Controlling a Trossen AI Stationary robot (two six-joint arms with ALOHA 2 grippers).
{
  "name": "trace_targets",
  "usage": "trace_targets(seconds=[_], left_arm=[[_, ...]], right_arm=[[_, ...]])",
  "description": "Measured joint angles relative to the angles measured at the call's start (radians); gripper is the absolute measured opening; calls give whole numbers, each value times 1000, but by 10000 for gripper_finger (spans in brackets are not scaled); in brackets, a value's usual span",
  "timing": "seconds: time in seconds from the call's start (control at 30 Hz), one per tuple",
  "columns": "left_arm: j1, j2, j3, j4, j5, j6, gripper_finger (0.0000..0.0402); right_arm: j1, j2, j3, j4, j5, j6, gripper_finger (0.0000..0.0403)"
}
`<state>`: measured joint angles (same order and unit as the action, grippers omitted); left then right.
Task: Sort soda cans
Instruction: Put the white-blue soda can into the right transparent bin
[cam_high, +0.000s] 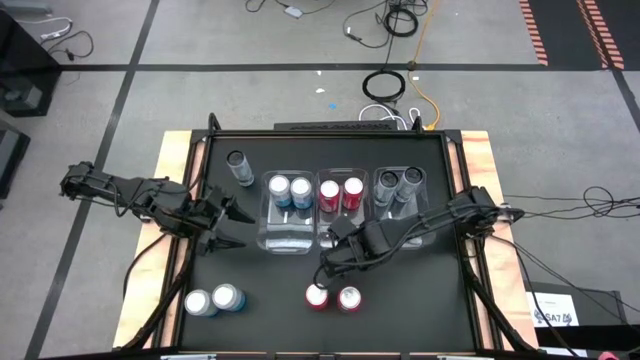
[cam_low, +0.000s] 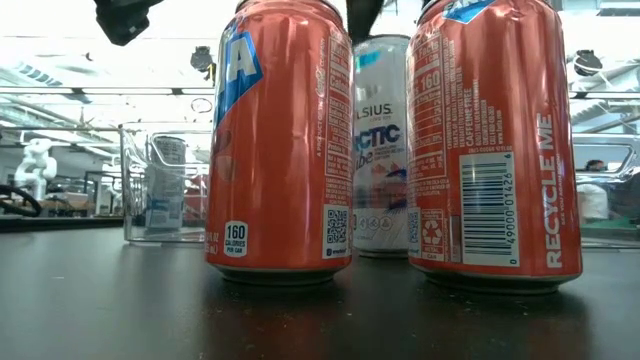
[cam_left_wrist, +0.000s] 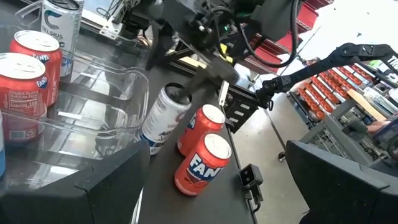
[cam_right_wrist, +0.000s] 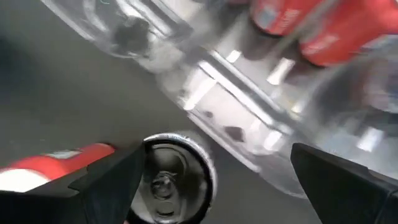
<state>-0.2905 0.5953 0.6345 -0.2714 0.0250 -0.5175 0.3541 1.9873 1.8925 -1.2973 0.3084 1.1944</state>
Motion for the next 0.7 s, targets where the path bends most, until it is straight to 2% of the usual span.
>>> trace_targets(seconds=[0.2,0.6,0.7], left_arm=[[0,0,0,-2,-8,0,384],[0,0,0,-1,-33,0,384],[0,0,0,1,-33,-1,384]], right_arm=[[1,1,-39,146,-21,-39,396],[-3,-13,-41,100,10,-50,396],[-3,-31,-44,85,47,-38,396]])
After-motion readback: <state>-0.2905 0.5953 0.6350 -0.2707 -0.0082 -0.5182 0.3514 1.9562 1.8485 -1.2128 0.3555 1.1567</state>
